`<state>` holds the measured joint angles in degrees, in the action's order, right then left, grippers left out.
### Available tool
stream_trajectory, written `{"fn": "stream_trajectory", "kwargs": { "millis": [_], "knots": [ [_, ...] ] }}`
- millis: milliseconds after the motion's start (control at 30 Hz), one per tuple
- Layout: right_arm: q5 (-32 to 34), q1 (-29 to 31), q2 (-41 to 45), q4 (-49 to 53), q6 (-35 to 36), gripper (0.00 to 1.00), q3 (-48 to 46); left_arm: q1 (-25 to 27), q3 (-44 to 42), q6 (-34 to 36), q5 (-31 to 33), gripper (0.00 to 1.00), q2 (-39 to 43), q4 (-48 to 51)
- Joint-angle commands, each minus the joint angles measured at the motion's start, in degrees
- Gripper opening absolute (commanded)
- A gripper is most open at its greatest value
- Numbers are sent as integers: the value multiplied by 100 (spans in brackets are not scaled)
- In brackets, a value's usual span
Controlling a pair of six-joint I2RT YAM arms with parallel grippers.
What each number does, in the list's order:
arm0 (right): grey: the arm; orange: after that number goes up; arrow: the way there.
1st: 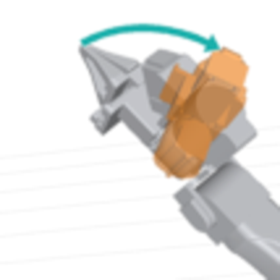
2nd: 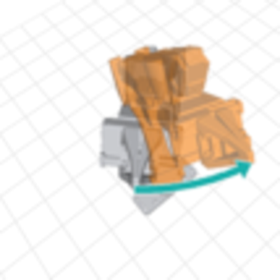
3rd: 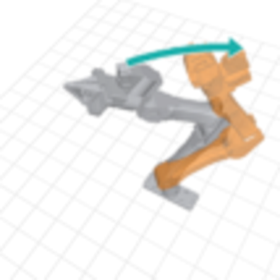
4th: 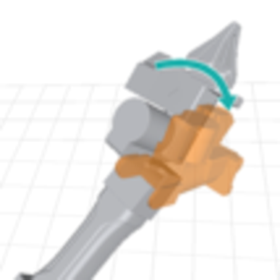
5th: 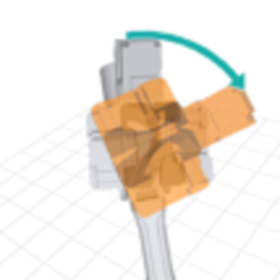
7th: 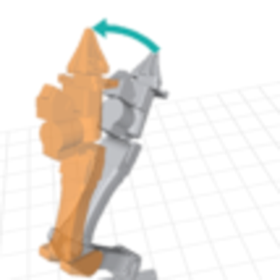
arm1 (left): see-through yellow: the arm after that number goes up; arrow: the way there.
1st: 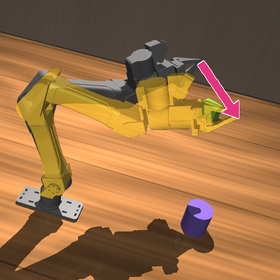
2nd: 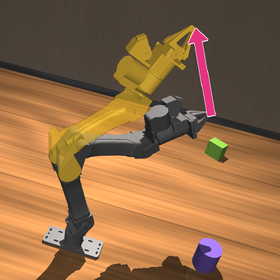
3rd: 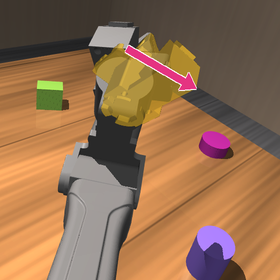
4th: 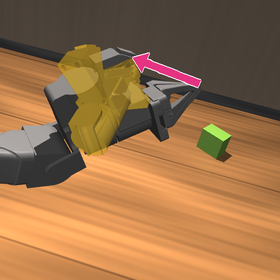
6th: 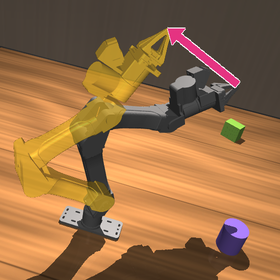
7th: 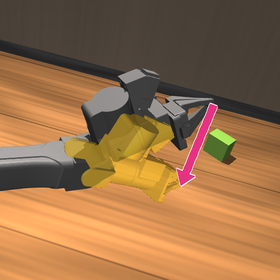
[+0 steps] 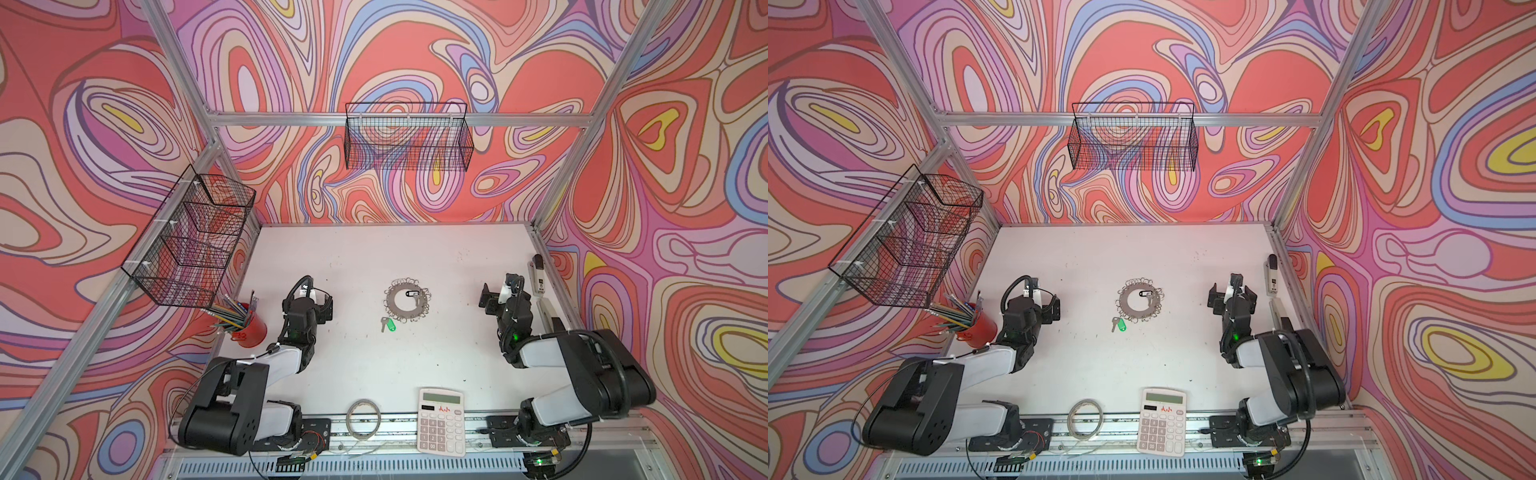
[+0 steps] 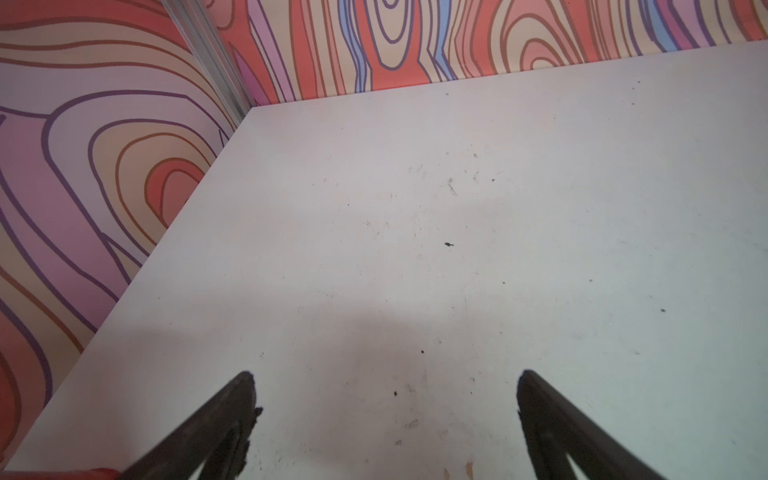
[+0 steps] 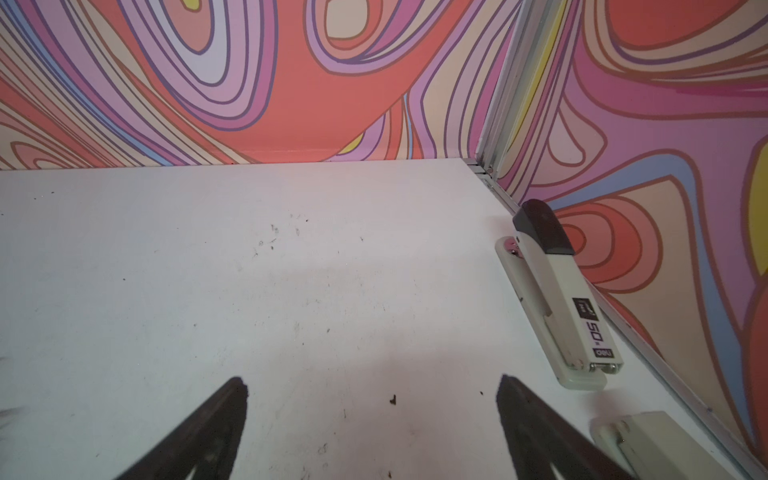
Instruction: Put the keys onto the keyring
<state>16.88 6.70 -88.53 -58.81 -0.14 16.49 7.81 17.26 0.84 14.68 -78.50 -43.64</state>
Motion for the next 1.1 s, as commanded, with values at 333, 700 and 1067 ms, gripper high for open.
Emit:
{"fn": "stream_trajectory", "kwargs": {
  "millis": [333,700,1067],
  "knots": [
    [-453,-250,-962,-588,-135,98,583,-483,389,-156,-360,100,-1111,-1035],
    [-397,-257,-953,-677,-100,98,548,-491,389,-192,-378,100,-1004,-868],
    [-423,-257,-955,-657,-103,98,558,-491,384,-192,-378,100,-1009,-901]
  ]
}}
